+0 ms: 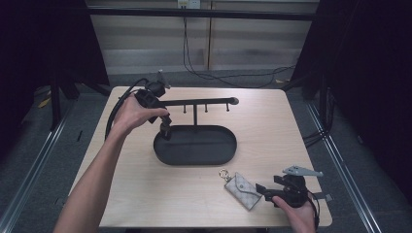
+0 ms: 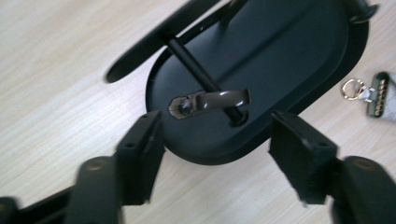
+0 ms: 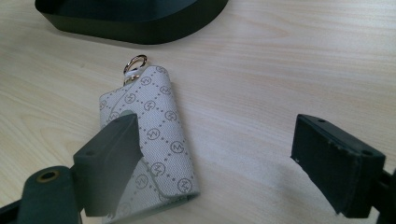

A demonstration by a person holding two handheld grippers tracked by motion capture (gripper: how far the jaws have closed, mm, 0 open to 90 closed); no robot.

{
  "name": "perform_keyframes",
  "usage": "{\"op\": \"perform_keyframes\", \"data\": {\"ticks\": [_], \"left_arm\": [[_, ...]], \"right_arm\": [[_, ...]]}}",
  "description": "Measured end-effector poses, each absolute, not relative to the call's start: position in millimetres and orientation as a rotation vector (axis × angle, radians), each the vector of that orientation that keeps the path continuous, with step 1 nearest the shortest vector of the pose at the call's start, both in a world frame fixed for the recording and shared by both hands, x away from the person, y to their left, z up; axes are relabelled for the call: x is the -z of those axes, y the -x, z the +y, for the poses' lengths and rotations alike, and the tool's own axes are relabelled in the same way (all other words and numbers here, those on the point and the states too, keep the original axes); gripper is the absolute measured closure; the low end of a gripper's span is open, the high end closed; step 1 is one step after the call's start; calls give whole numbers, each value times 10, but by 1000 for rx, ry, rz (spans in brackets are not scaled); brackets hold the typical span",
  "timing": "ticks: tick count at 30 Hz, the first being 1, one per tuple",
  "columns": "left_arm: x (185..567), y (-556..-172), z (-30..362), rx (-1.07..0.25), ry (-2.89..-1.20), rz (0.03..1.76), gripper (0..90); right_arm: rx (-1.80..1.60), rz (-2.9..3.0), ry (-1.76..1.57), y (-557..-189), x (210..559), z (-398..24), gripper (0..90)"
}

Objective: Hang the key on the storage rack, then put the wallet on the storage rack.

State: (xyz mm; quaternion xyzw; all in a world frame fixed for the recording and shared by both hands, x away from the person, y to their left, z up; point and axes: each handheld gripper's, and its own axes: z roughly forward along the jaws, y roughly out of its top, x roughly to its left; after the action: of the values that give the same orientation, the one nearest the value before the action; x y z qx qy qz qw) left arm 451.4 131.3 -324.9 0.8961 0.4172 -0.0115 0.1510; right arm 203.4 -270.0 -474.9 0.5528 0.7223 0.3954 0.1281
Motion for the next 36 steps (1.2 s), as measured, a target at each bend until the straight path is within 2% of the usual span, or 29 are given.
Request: {"op": "perform_keyframes", "data": {"ticks": [8, 15, 23, 26, 28, 36], "left_arm": [[3143, -4334, 1542, -22, -2482, 1185, 269], [3212, -4249, 1779, -5, -2411, 1173, 197], [3262, -4090, 2010, -33, -2359, 1147, 195], [3286, -4001, 2102, -65, -2330, 1148, 160], [3315, -3951, 2154, -81, -2342, 1142, 181], [3574, -3680, 2281, -152, -2291, 1018, 183]], "right_arm": [[-1145, 2098, -1613, -2026, 4747, -2699, 151], [-1145, 2091, -1619, -2032, 4750, -2699, 151], [-1138, 2086, -1623, -2037, 4751, -2701, 152], [-1135, 2089, -1626, -2048, 4753, -2697, 153], [-1138, 2090, -1629, -2062, 4759, -2702, 152], [-1141, 2085, -1619, -2056, 4748, -2696, 154]]}}
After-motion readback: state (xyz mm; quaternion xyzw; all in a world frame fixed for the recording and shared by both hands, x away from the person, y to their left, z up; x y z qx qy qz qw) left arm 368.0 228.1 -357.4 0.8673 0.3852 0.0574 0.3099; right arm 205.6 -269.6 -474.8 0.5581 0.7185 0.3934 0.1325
